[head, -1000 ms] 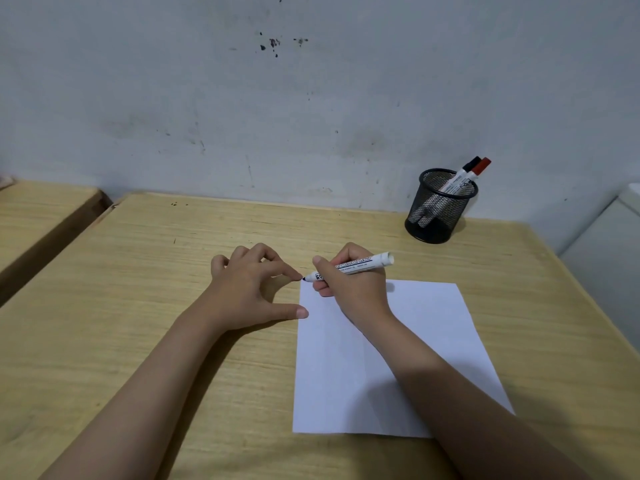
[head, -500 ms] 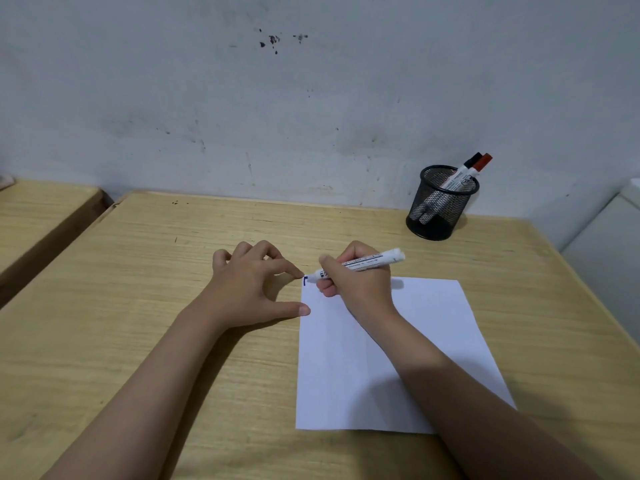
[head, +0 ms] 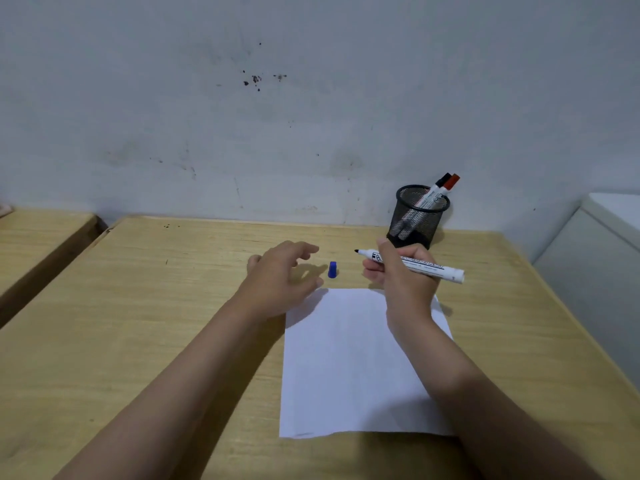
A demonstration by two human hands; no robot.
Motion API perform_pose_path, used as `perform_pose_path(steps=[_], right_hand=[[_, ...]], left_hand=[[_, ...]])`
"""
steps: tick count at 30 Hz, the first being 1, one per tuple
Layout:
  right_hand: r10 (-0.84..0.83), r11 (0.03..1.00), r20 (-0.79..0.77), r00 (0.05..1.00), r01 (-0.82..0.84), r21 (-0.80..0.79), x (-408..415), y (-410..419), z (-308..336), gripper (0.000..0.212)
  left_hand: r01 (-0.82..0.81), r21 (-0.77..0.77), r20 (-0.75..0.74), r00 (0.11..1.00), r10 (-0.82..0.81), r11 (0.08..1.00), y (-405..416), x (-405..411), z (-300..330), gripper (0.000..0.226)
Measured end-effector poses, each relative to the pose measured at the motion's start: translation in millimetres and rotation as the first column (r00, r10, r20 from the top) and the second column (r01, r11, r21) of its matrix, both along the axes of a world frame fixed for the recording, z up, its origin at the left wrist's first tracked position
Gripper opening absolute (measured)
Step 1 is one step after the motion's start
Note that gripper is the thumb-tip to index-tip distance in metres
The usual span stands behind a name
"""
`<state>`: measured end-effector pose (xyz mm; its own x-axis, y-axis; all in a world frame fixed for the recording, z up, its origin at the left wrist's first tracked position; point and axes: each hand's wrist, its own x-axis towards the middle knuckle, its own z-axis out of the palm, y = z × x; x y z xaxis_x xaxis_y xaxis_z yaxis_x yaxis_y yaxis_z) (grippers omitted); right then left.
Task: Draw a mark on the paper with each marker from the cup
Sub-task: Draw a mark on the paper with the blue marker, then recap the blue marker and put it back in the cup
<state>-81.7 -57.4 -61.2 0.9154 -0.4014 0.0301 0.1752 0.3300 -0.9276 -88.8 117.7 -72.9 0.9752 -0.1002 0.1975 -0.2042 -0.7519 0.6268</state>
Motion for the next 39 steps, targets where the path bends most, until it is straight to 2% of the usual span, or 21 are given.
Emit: perform_pose_path(steps=[2, 6, 8, 9, 11, 13, 15, 16, 19, 27, 36, 39], right_hand=[[-0.006, 1.000, -0.004, 1.000, 0.006, -0.004, -2, -4, 1, 0.028], [-0.010, 0.999, -0.014, 1.000, 0.009, -0.043, -8, -13, 2, 0.029], [-0.010, 0.999, -0.008, 1.000, 0.010, -0.051, -10, -18, 4, 0.030], [-0.006, 0.999, 0.001, 1.000, 0.006, -0.051, -11, -21, 5, 0.031], [0.004, 0.999, 0.021, 1.000, -0.003, -0.044, -12, -25, 8, 0.031], [0.012, 0.999, 0.032, 0.999, -0.011, -0.030, -14, -28, 12, 0.032], [0.023, 0.999, 0.043, 0.999, -0.022, -0.023, -16, -30, 16, 0.031], [0.027, 0.999, 0.047, 0.999, -0.026, -0.025, -17, -30, 17, 0.031], [0.041, 0.999, 0.064, 0.997, -0.039, -0.020, -20, -32, 22, 0.030], [0.109, 0.992, 0.063, 0.992, -0.105, -0.067, -22, -38, 22, 0.030], [0.138, 0.990, 0.135, 0.981, -0.141, 0.014, -23, -35, 39, 0.033], [0.266, 0.963, -0.003, 0.964, -0.265, 0.038, -21, -36, 40, 0.028]], left_hand=[[0.028, 0.019, -0.007, 1.000, -0.028, 0.999, -19, 17, 4, 0.042], [0.068, 0.164, -0.047, 0.997, -0.061, 0.984, -40, 38, -2, 0.026], [0.048, 0.141, -0.022, 0.999, -0.046, 0.989, -42, 41, -3, 0.014], [0.020, 0.045, -0.023, 1.000, -0.019, 0.999, -43, 40, -2, 0.010], [-0.047, -0.302, -0.099, 0.995, 0.018, 0.952, -45, 35, 5, 0.008], [-0.061, -0.619, -0.164, 0.985, -0.053, 0.783, -47, 27, 16, 0.008], [-0.070, -0.770, -0.200, 0.971, -0.135, 0.634, -50, 20, 23, 0.009], [-0.080, -0.805, -0.212, 0.964, -0.160, 0.587, -52, 17, 26, 0.009], [-0.096, -0.847, -0.233, 0.951, -0.202, 0.523, -58, 10, 28, 0.010], [-0.065, -0.850, -0.243, 0.929, -0.280, 0.523, -73, 1, 31, 0.012], [-0.007, -0.905, -0.124, 0.961, -0.248, 0.424, -80, -11, 47, 0.006], [-0.022, -0.888, -0.108, 0.981, -0.161, 0.458, -81, -12, 49, 0.005]])
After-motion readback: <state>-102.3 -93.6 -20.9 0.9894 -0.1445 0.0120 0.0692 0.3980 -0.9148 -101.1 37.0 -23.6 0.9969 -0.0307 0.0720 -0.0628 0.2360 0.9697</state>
